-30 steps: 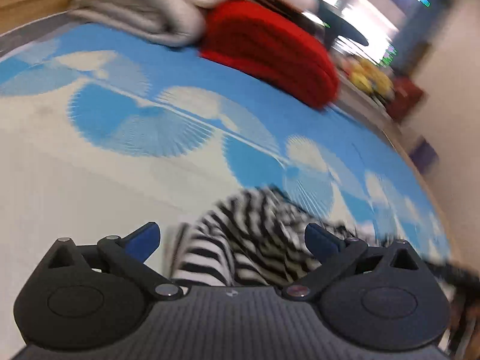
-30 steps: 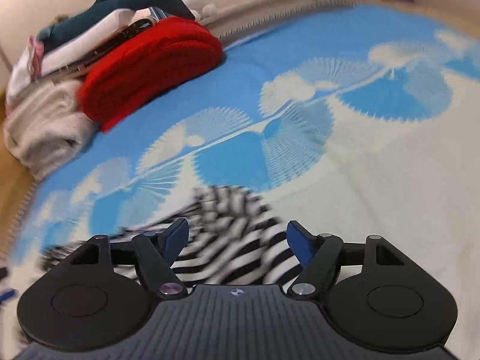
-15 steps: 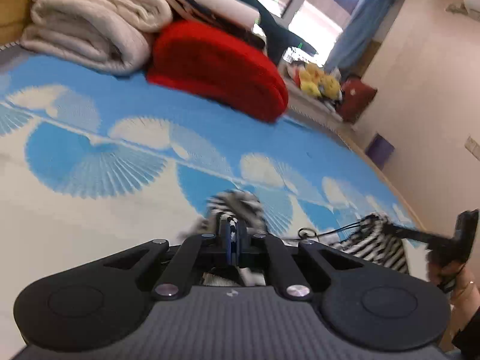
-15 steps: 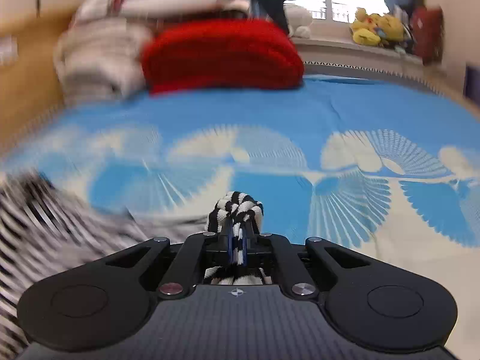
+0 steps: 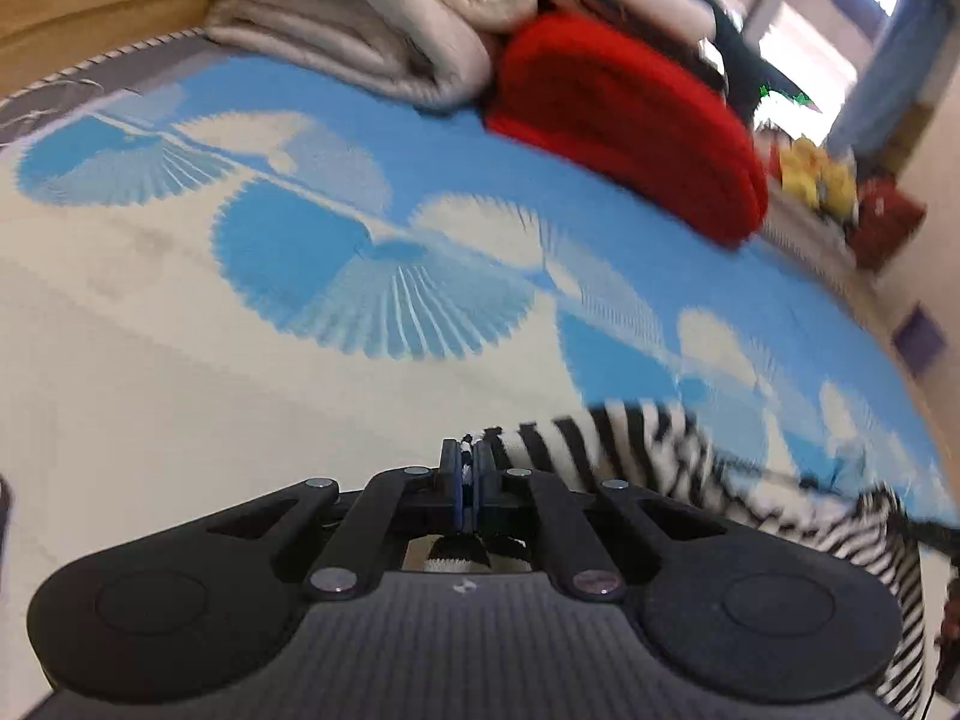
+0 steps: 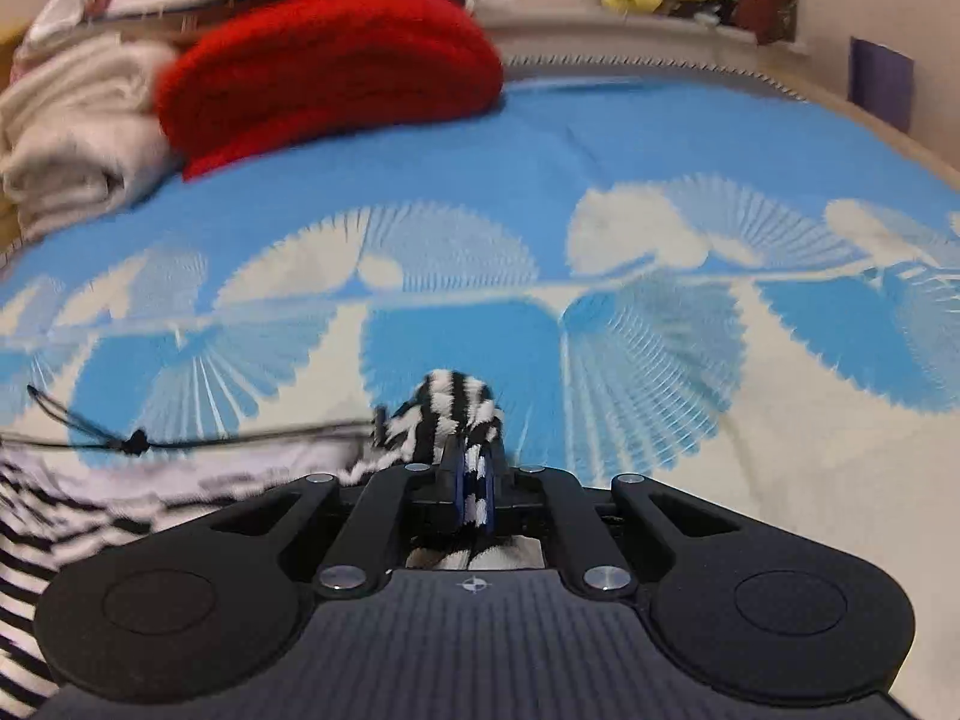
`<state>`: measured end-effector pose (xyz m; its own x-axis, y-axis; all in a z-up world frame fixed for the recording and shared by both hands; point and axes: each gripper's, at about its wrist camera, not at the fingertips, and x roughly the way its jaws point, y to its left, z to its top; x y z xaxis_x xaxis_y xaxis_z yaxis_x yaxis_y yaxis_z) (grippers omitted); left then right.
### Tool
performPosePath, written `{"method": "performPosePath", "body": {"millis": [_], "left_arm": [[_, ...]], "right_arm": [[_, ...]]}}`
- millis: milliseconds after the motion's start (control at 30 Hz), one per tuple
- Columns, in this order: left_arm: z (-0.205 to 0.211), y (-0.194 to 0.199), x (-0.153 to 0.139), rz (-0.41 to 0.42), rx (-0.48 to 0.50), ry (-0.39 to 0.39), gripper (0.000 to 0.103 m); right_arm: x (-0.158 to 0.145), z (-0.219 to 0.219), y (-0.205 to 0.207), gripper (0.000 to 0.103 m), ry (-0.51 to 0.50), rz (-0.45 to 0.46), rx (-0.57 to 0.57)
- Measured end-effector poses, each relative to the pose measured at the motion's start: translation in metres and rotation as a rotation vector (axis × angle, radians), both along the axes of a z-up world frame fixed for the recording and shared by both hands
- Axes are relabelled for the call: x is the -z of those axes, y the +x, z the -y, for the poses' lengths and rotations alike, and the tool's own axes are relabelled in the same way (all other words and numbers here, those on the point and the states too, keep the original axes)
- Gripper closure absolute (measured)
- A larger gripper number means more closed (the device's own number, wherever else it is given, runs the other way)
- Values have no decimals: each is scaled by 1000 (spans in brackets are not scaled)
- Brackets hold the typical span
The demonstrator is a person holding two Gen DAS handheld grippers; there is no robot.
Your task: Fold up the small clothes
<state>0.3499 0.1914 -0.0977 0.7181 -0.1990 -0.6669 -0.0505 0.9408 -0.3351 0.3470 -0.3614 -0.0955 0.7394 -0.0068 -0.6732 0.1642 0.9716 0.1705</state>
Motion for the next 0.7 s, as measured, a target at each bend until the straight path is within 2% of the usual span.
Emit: {"method": "performPosePath", "body": {"millis": [200,300,333,400,433,500,567,600,633,667,700], "left_arm": [[-23,-51,-43,131,14,-53,101],[-31,-49,-49,156,2,-79,101],[-29,-36,-44,130,-2,-70,101],[-18,-9,-27,73,5,-27,101],[-12,2,-15,37,14,-12,101],[-1,18,15,-42,29,-7,99],[11,27,38,-106,38,-4,91],[16,29,40,-107,40,12,91],[19,28,36,-81,43,25,84],[19,25,27,-47,47,23,61],[15,20,18,-10,37,11,47]], "right_arm": [[-59,16,-49,97,100,155,-82],[-79,22,-55,97,138,239,-66],[-79,24,-48,97,157,245,-53],[-62,22,-25,97,140,198,-15],[-46,18,-11,97,101,154,1],[-1,9,16,97,21,3,63],[41,4,30,90,18,-125,100],[52,-2,30,82,-17,-138,92],[50,-7,28,76,-62,-112,79],[42,-10,27,72,-101,-100,63],[31,-9,24,61,-98,-76,54]]}}
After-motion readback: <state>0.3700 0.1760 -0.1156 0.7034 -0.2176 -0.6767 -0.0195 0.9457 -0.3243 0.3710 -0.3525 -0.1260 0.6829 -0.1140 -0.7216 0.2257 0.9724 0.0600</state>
